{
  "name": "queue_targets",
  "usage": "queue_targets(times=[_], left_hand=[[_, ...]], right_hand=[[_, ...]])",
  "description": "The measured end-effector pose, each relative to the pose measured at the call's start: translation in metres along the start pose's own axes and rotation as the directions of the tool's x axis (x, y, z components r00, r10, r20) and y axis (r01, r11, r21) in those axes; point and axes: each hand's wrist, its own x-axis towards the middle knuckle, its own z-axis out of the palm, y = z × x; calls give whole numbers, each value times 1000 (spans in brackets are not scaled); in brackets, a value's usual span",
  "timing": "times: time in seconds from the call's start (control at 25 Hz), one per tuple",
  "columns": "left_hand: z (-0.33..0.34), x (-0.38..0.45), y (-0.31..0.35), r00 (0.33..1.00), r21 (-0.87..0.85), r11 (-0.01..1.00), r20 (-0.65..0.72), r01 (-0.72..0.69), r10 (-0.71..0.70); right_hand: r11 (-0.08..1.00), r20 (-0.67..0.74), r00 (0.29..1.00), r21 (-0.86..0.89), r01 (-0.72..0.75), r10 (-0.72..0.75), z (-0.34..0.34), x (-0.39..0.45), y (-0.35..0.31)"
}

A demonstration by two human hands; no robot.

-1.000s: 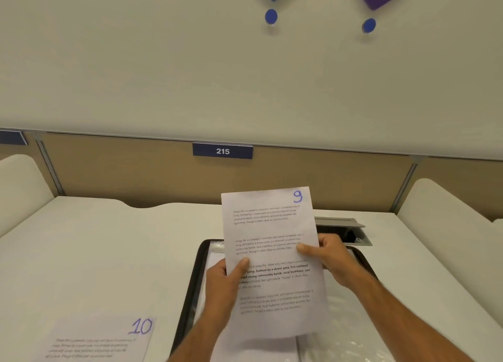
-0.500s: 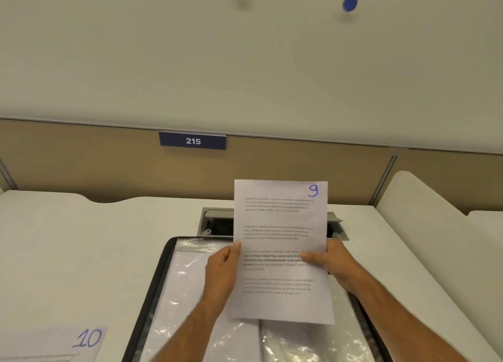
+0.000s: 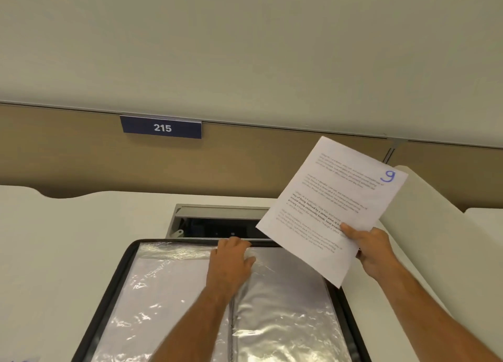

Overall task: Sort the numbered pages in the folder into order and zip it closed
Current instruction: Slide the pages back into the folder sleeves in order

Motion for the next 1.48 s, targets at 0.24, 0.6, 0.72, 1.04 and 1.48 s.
queue_targets(times=[0.24, 0.6, 0.72, 1.04, 1.48], left_hand=[[25, 19, 4, 997, 230, 971, -5, -72, 75], [42, 17, -5, 945, 149, 965, -218, -214, 243], [47, 18, -7, 932, 119, 965, -254, -235, 258], [46, 12, -4, 975, 9, 992, -182, -127, 126], [45, 12, -4, 976, 28, 989, -161, -145, 148]], right_hand=[[999, -67, 998, 50, 0, 3, 5, 21, 11], [984, -89, 995, 164, 68, -54, 17, 29, 24], [972, -43, 996, 220, 81, -73, 28, 32, 22], [964, 36, 994, 249, 92, -104, 61, 35, 21], [960, 123, 976, 238, 148, -181, 95, 43, 43]])
